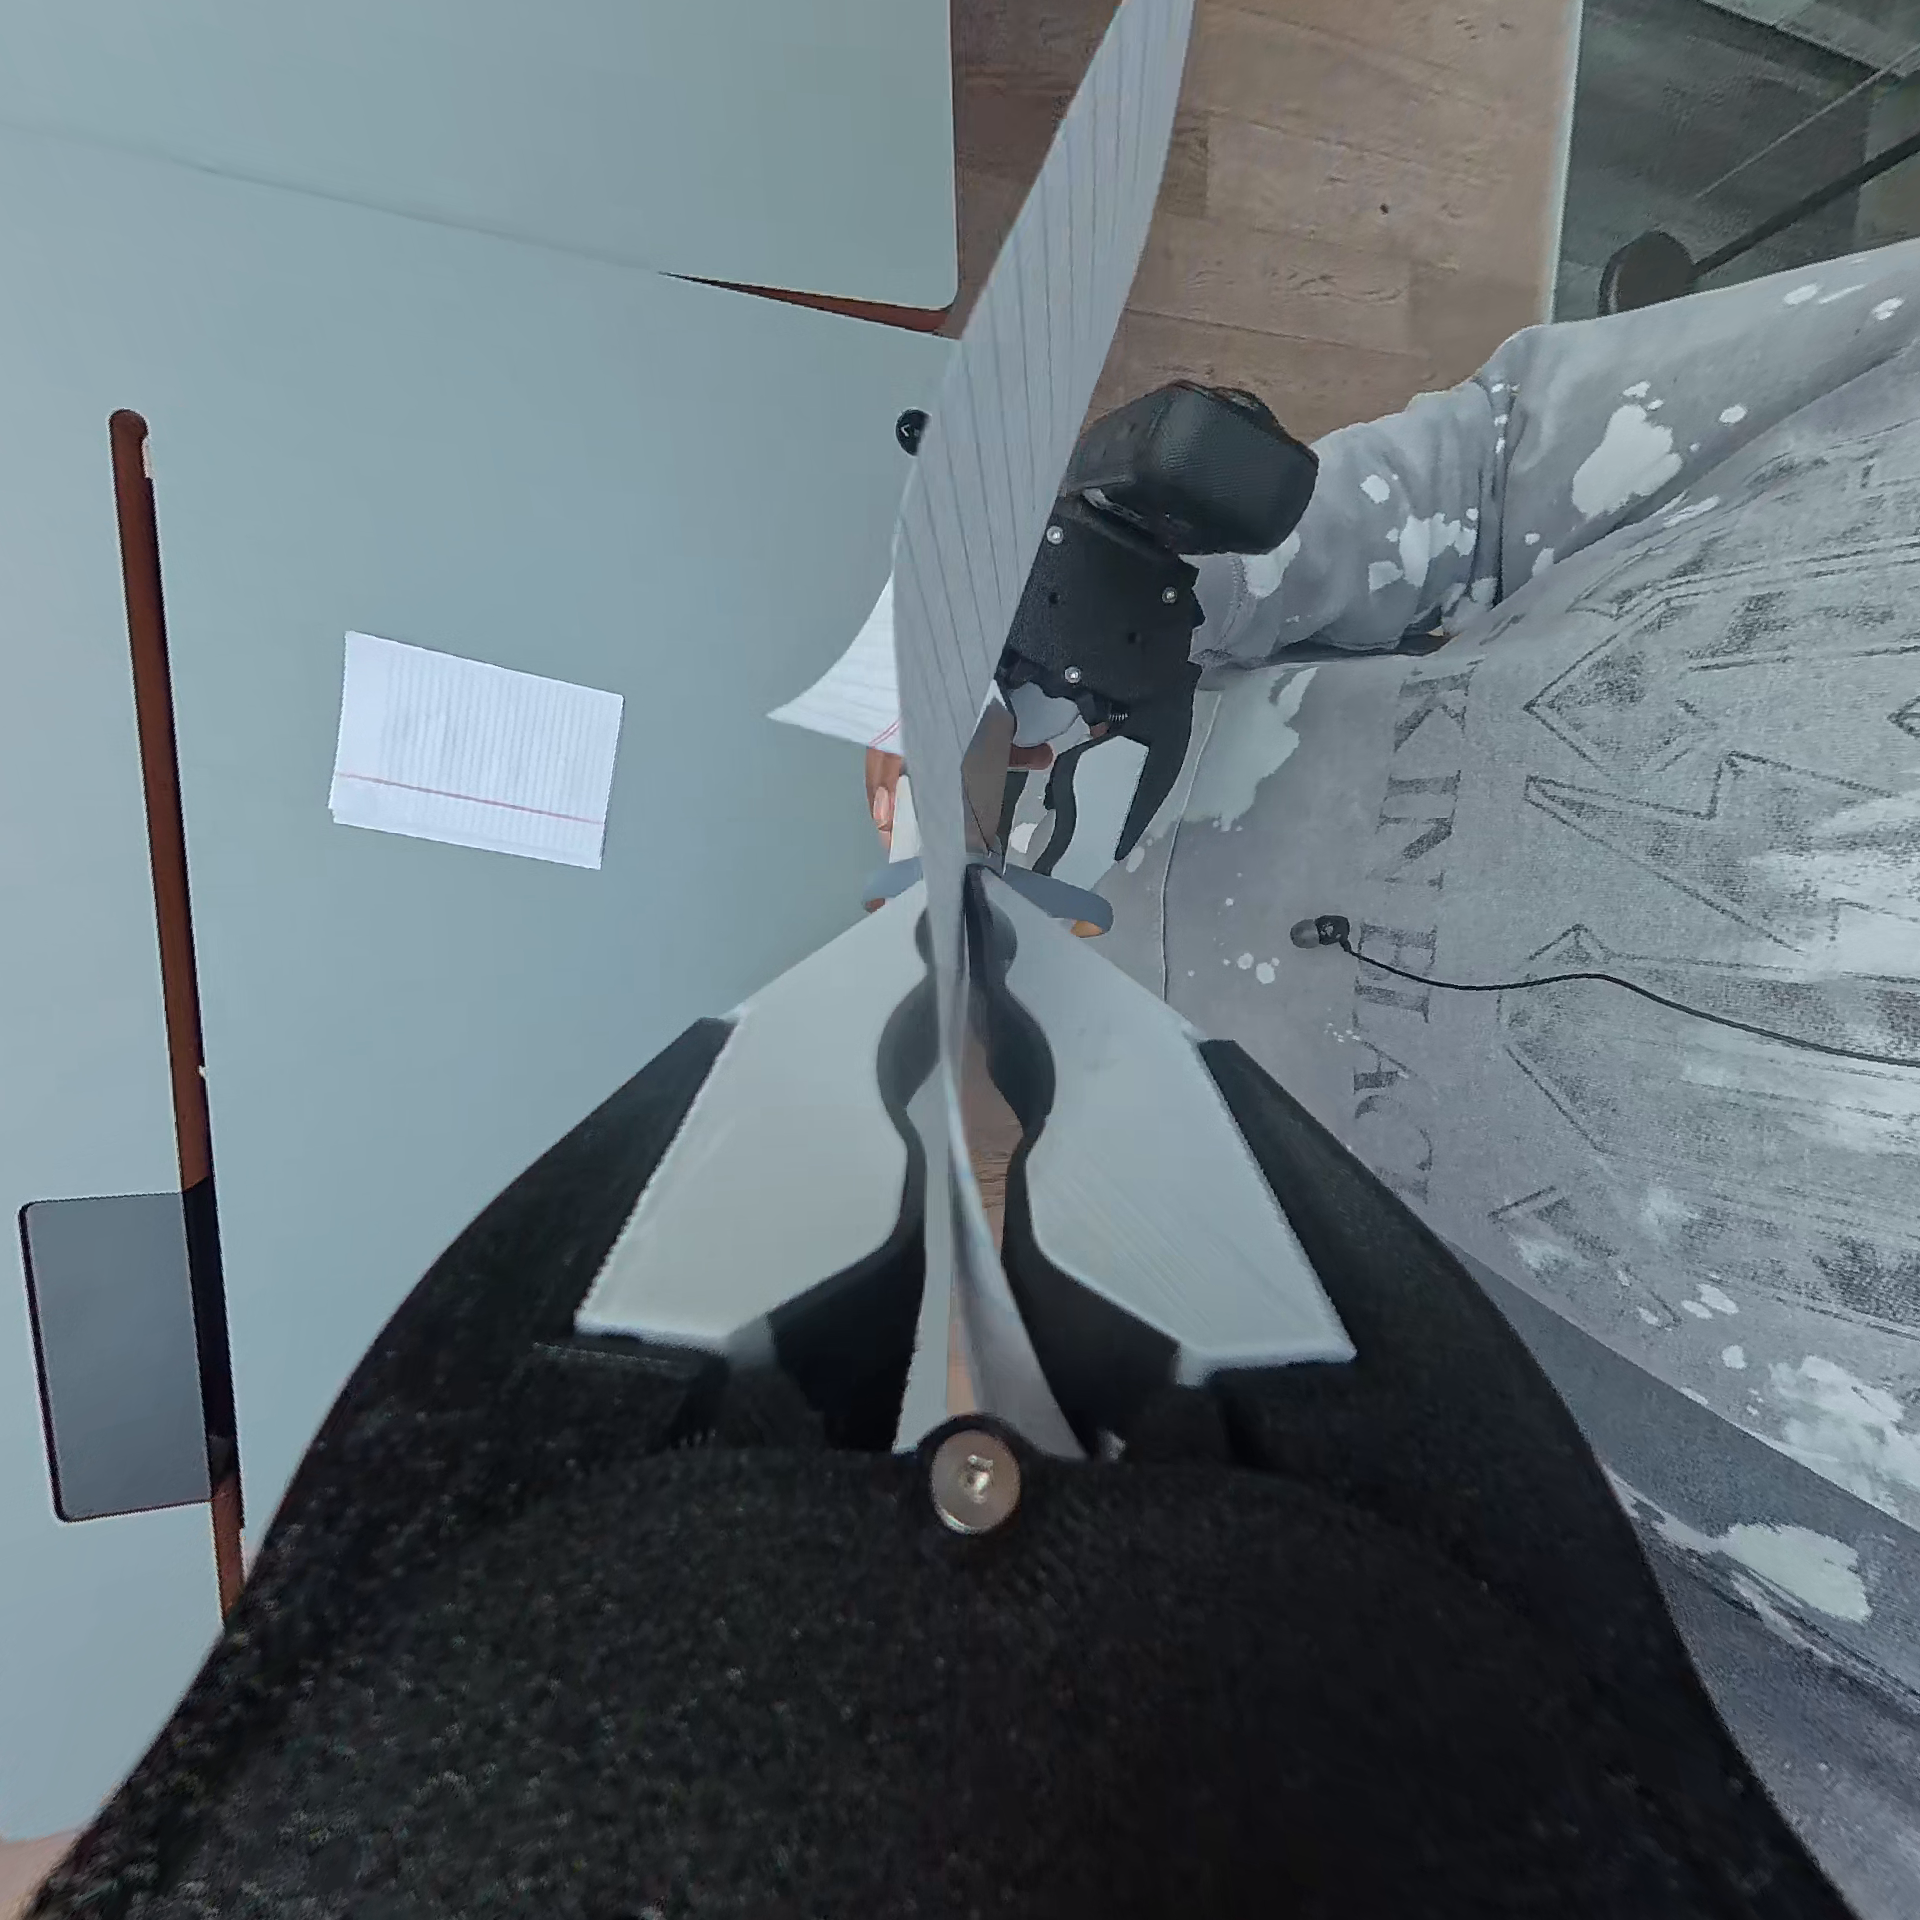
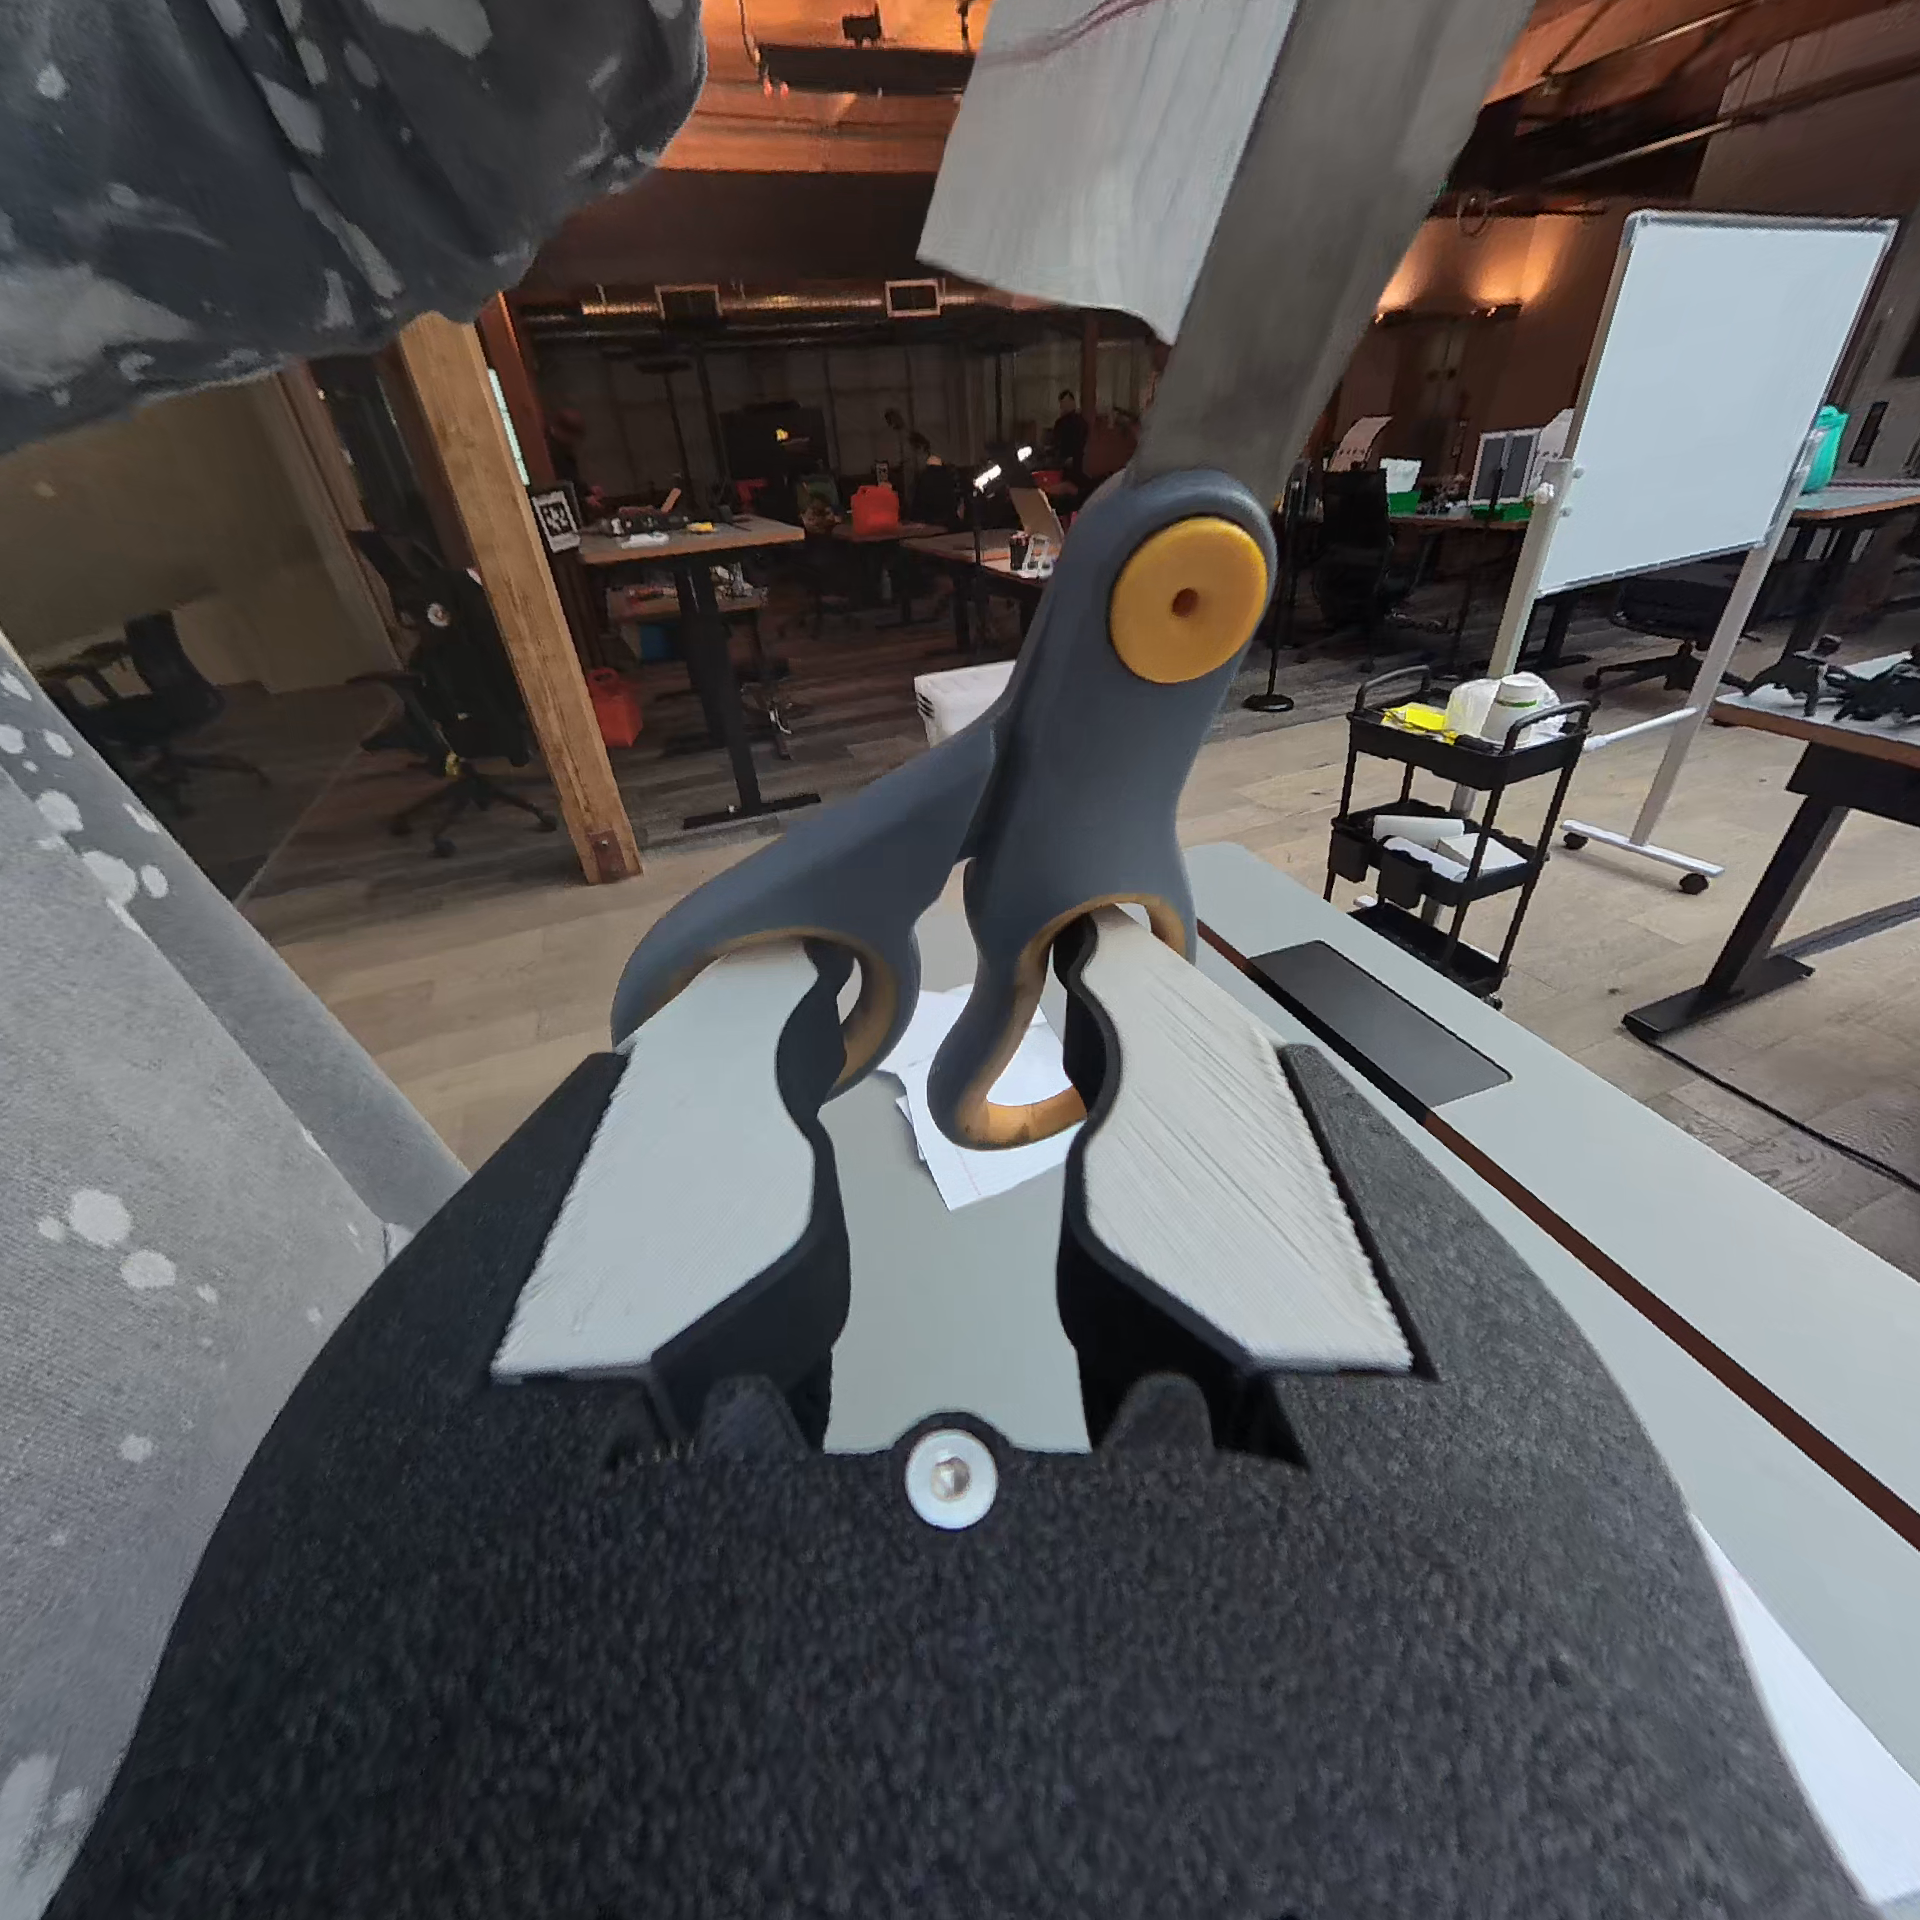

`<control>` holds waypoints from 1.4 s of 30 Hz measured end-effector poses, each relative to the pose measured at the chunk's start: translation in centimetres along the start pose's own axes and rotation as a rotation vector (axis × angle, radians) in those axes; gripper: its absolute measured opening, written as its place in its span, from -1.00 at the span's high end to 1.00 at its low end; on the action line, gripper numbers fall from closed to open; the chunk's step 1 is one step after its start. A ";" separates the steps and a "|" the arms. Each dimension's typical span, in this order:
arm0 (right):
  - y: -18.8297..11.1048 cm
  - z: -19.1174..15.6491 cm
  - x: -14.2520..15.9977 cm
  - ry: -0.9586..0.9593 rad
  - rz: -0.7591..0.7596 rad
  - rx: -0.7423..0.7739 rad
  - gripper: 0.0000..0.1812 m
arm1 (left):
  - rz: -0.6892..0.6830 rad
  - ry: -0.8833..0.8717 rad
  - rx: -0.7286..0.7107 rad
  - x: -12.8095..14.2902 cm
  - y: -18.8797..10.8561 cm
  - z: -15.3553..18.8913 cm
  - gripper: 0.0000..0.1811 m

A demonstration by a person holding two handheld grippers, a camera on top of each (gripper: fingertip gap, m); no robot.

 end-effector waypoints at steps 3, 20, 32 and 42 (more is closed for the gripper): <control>-0.1 0.1 0.1 -0.070 -0.071 0.002 0.57 | -0.007 0.003 0.005 -0.2 0.1 0.0 1.00; 0.3 -0.1 0.9 -0.127 -0.217 -0.083 0.45 | -0.032 -0.034 0.058 -0.4 0.8 0.2 1.00; 0.8 -0.7 1.6 -0.151 -0.251 -0.107 0.43 | 0.017 -0.070 0.097 -0.4 1.7 0.1 1.00; 0.9 -0.7 0.5 -0.126 -0.174 -0.102 0.42 | 0.170 -0.054 0.143 -1.3 1.0 0.8 1.00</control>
Point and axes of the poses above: each gripper's, where its closed fingertips meet, y out along the fingers, x out of its underside, z = x × y across the jaws, the point moved 5 cm from there along -y, back along the fingers, and after that the axes turned 14 degrees about -y, right-handed, at the moved point
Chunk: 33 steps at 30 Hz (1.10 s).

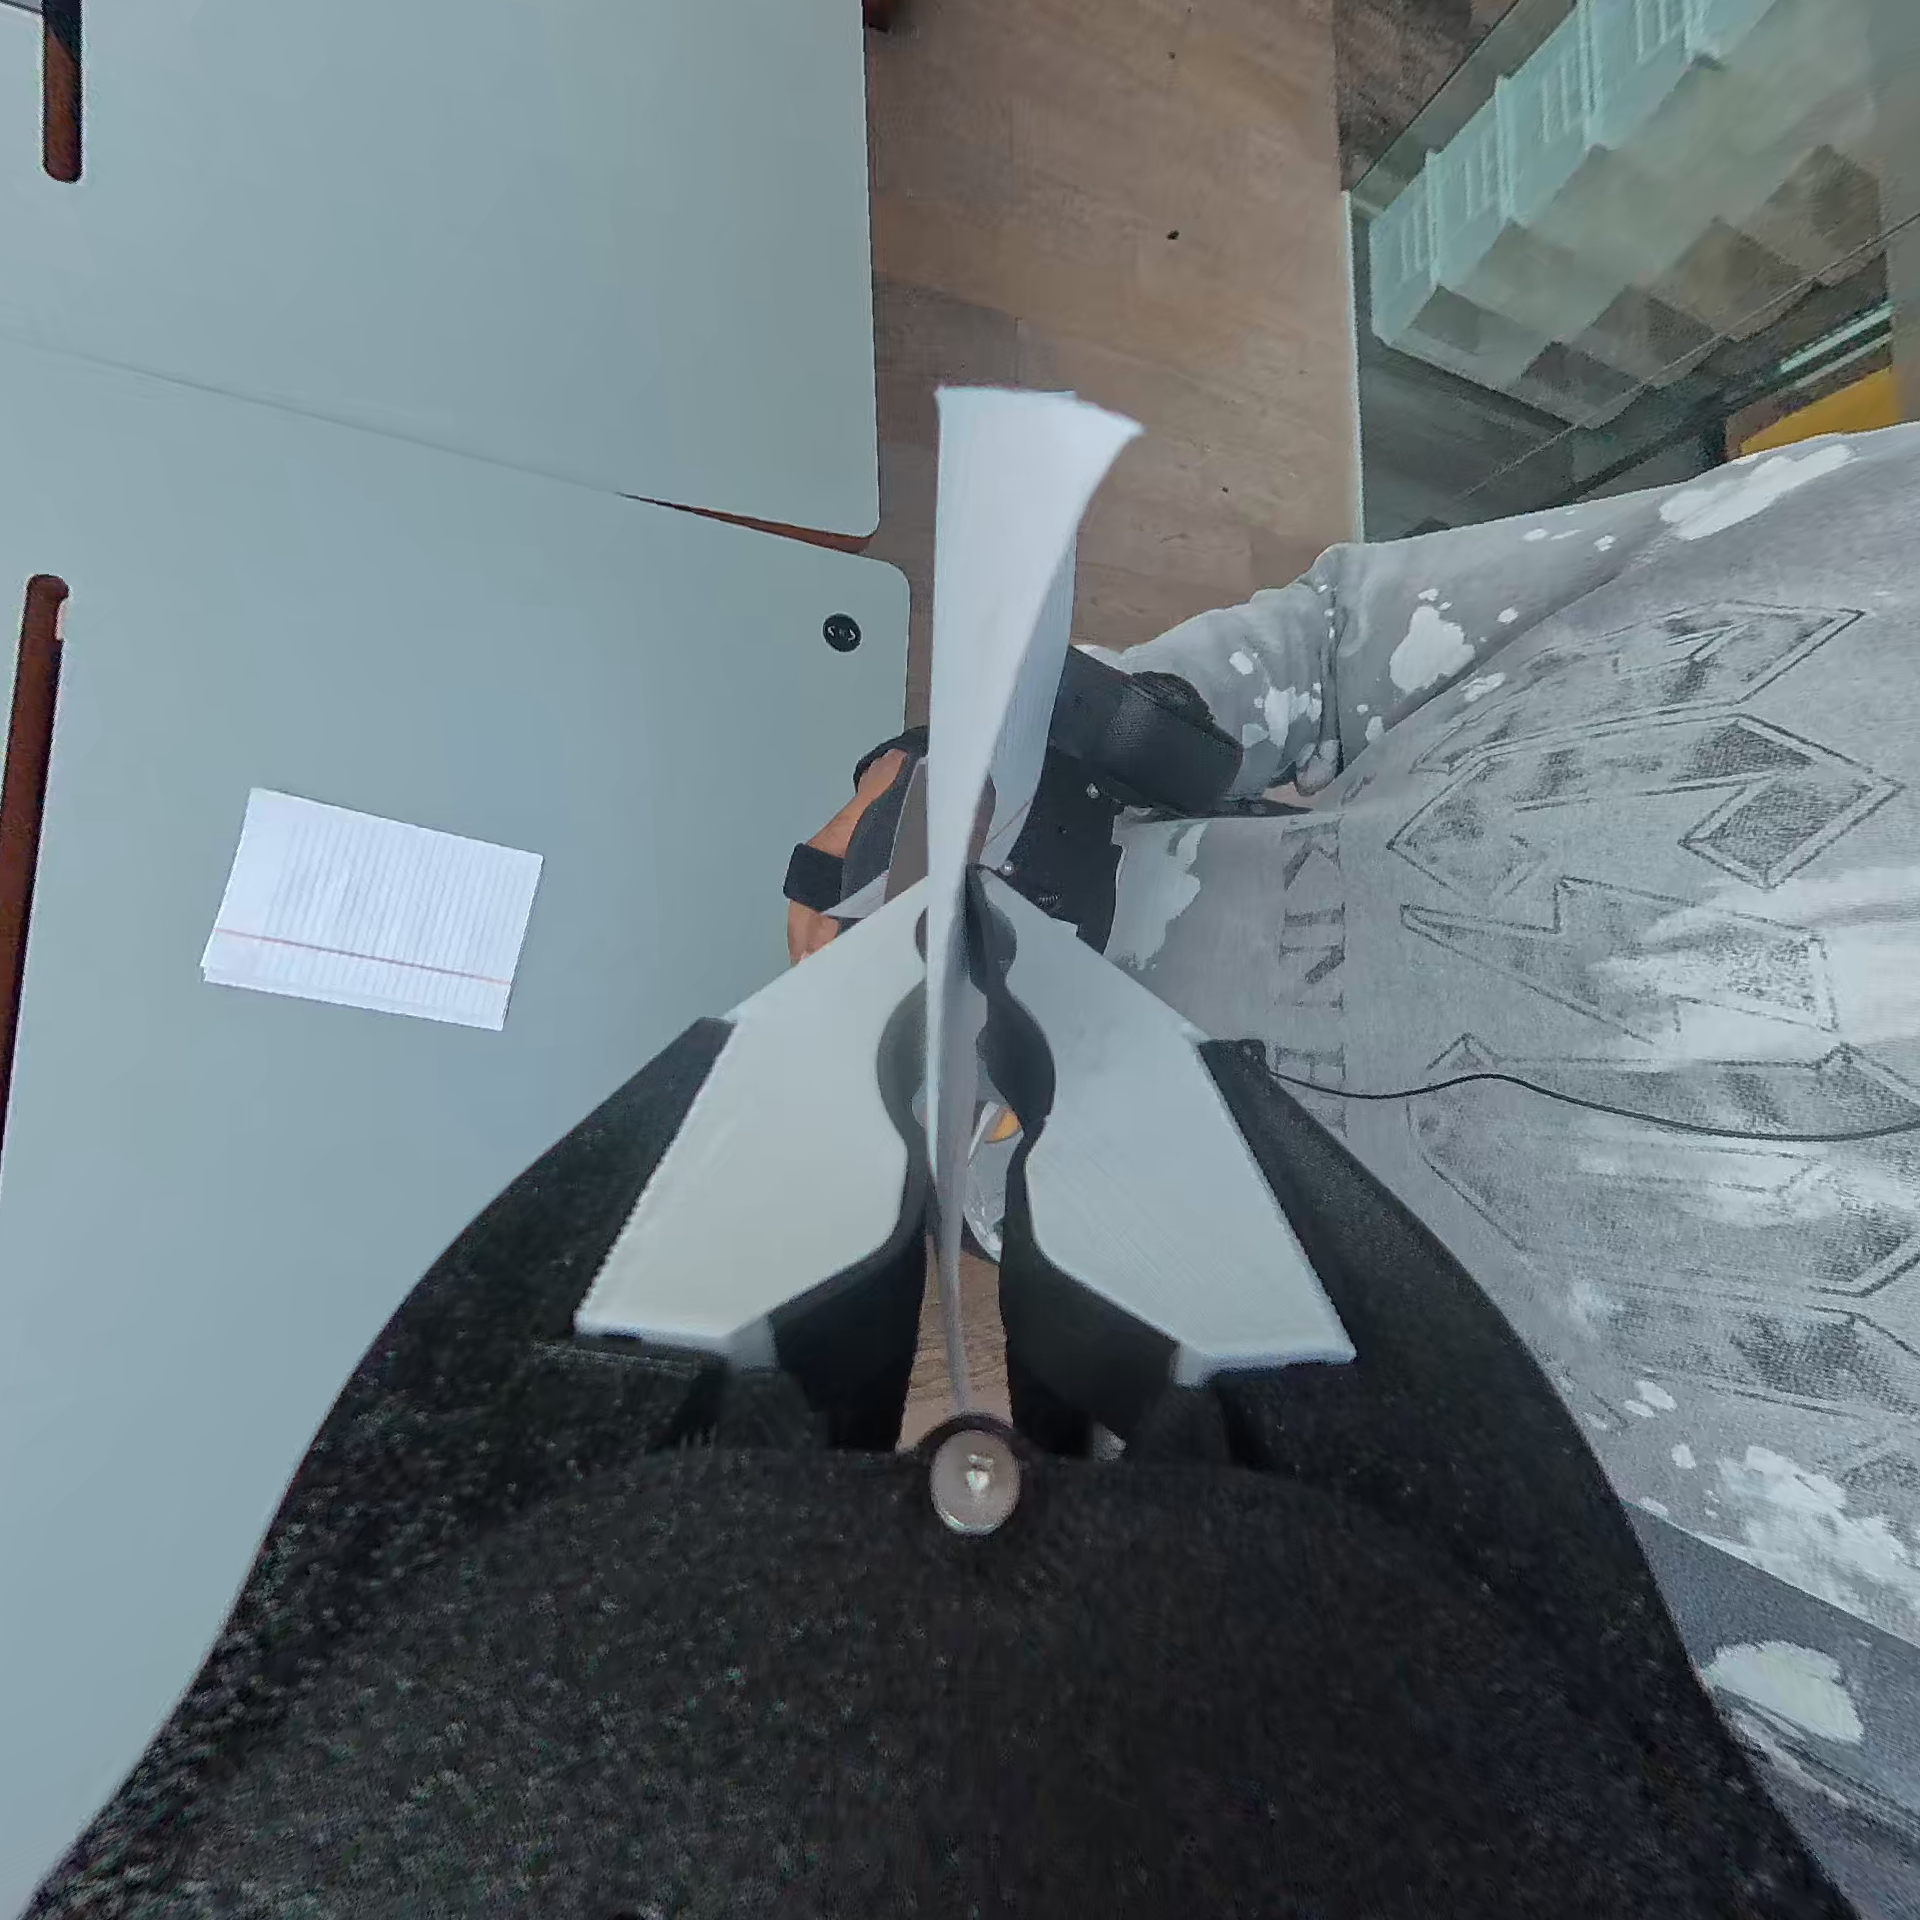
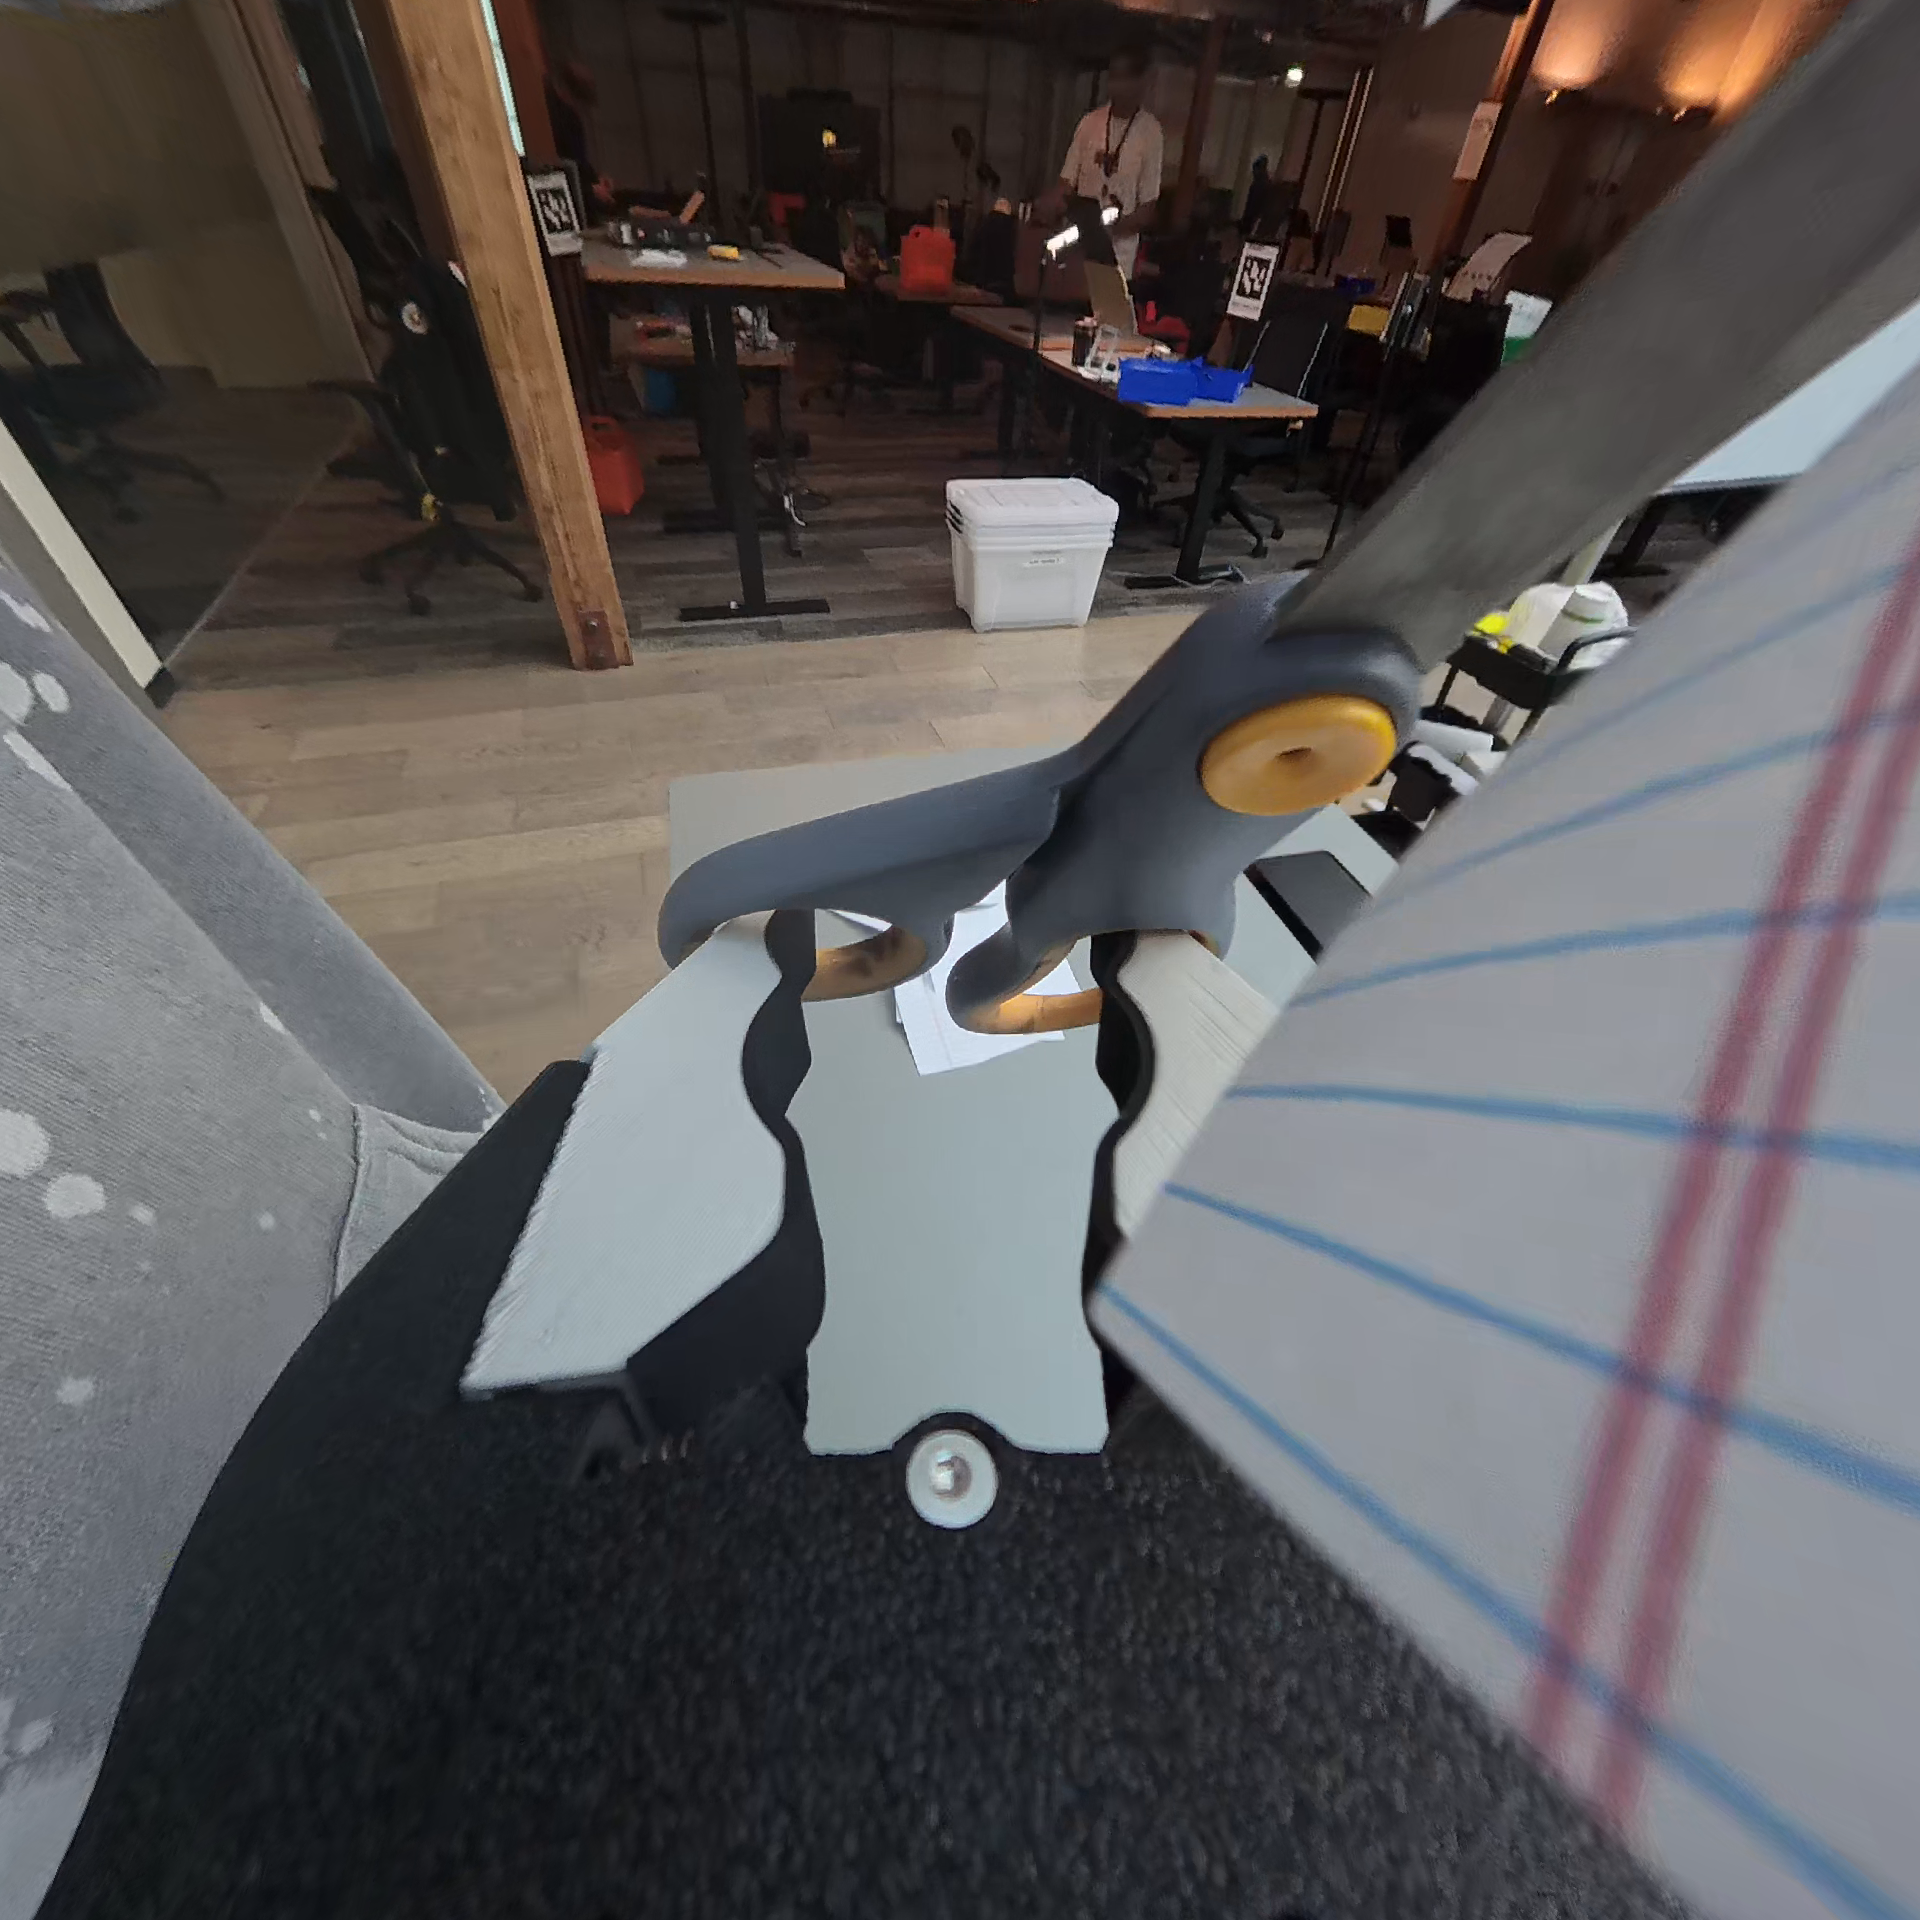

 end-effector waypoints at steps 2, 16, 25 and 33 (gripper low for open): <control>-0.2 0.1 -0.4 0.005 0.053 0.018 0.43 | 0.044 0.015 0.015 -0.3 -0.4 0.4 1.00; -2.0 1.6 -1.3 0.050 0.276 0.124 0.61 | 0.377 0.113 0.094 -2.7 -5.1 3.7 1.00; 0.2 -0.1 -0.2 0.046 0.124 0.020 0.46 | 0.473 -0.100 0.092 -5.1 -4.9 1.4 1.00; -0.7 0.3 -1.0 0.068 0.218 0.094 0.40 | 0.484 -0.167 0.090 -5.6 -4.2 -0.8 1.00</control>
Point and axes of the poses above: each gripper's, where its closed fingertips meet, y out along the fingers, x out of its underside, z = x × y across the jaws, the point moved 5 cm from there along -y, back along the fingers, and after that the axes turned 14 degrees about -y, right-handed, at the moved point
